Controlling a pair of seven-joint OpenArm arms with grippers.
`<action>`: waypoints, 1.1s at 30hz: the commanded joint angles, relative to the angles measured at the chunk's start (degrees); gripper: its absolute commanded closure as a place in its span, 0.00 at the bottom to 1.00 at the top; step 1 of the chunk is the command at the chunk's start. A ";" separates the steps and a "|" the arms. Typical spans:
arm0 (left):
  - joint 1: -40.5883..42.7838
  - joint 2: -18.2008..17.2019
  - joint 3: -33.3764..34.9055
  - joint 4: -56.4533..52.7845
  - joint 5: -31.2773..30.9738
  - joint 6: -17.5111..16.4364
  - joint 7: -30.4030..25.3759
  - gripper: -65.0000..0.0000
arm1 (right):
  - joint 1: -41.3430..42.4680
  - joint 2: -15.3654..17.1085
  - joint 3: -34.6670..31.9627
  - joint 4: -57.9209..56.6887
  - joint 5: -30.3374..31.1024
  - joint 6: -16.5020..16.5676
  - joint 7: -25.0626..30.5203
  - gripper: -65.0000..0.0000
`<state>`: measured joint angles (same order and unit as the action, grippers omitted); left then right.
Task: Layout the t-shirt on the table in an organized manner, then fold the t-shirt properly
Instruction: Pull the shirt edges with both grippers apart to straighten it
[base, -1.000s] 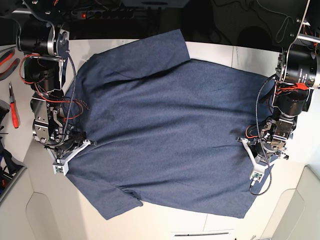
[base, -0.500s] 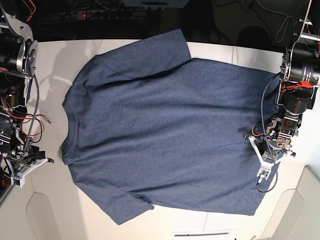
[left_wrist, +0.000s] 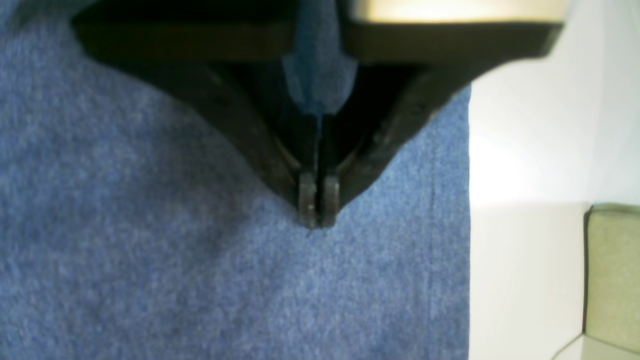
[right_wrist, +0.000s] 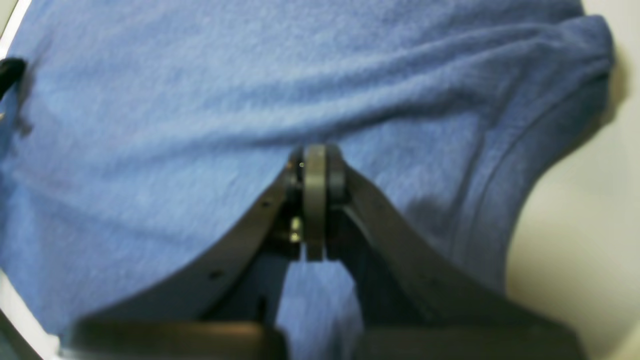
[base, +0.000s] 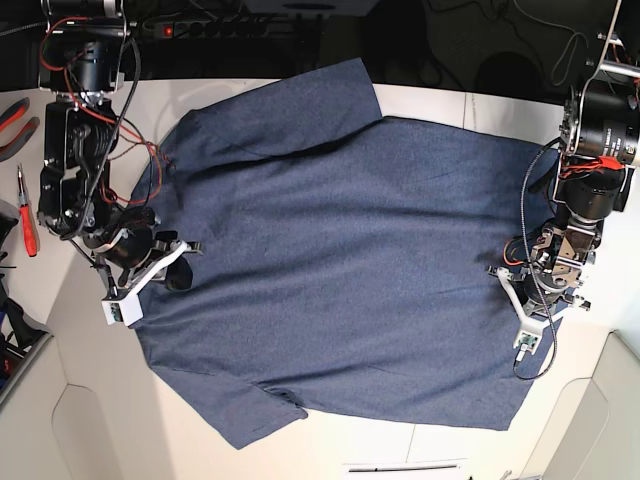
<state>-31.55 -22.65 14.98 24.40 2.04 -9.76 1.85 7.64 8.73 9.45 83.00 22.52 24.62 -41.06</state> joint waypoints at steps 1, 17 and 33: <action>-1.29 -0.81 0.00 0.94 0.11 0.81 -0.63 1.00 | -0.22 0.61 0.68 3.45 0.11 0.17 1.07 1.00; 9.81 -6.23 -9.20 39.30 -8.83 -5.38 12.87 0.99 | -17.70 0.61 23.34 15.21 12.48 4.59 -11.87 1.00; 12.57 -5.60 -9.22 40.24 -13.84 -8.92 18.56 0.59 | -32.68 -10.16 25.66 14.99 32.94 8.70 -12.55 0.65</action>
<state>-17.50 -27.49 6.13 63.70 -11.49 -19.11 21.61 -24.77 -1.83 34.89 97.12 54.24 32.64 -54.61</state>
